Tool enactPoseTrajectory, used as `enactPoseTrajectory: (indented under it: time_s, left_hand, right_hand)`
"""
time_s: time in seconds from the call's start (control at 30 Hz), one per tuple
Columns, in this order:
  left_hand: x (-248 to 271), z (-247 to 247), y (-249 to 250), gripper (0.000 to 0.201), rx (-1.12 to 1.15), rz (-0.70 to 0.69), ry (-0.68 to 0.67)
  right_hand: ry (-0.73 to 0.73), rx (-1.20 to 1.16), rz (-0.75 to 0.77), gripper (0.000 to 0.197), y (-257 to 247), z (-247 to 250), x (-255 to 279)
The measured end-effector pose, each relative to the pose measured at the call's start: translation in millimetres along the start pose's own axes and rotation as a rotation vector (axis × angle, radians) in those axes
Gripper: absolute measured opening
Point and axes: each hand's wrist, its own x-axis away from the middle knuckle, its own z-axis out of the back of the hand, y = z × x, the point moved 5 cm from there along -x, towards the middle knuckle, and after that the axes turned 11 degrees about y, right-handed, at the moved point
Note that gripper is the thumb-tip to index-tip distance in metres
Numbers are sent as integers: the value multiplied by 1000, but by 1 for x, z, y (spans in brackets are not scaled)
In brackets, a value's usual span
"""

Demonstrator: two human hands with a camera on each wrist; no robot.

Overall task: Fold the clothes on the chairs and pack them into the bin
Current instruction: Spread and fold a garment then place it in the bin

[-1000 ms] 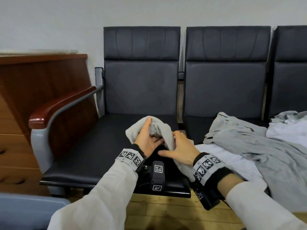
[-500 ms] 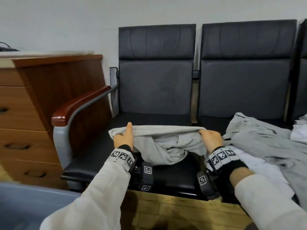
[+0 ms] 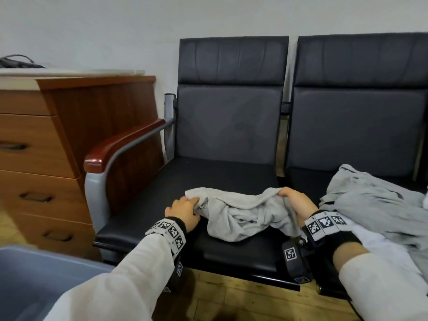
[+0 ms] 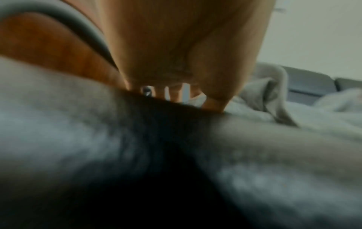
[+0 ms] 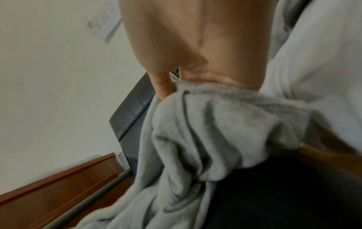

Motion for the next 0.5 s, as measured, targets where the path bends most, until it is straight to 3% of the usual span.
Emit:
enactPoseTrajectory:
  time_s: [0.07,0.13,0.17,0.2,0.3,0.37,0.4,0.5]
  left_hand:
    - [3,22,11,35,9,50,199]
    - [6,40,26,16,242,128,394]
    - [7,43,36,13,355,174,384]
    - [7,39,48,22,470,220,290]
    - [7,9,73,59,836,363,-112]
    - [6,3,80,44,855,275,-138]
    - [4,0,80,33,858,238,-107]
    - [3,-3,81,44,897,178,-41]
  right_hand:
    - [-5,12,15,34,-1,-2,2]
    - [27,-6,62,35,-6,-6,7]
    - [-2,-26,91,32,-9,-13,11]
    - [-78,-24,117,32,-11,-24,19]
    - [-475,71,169,30,-7,-69,53]
    - [-617,165,215,24,-8,-83,70]
    - [-599,161,228,30,-12,-83,74]
    - [-336,89,234,36,-17,-68,57]
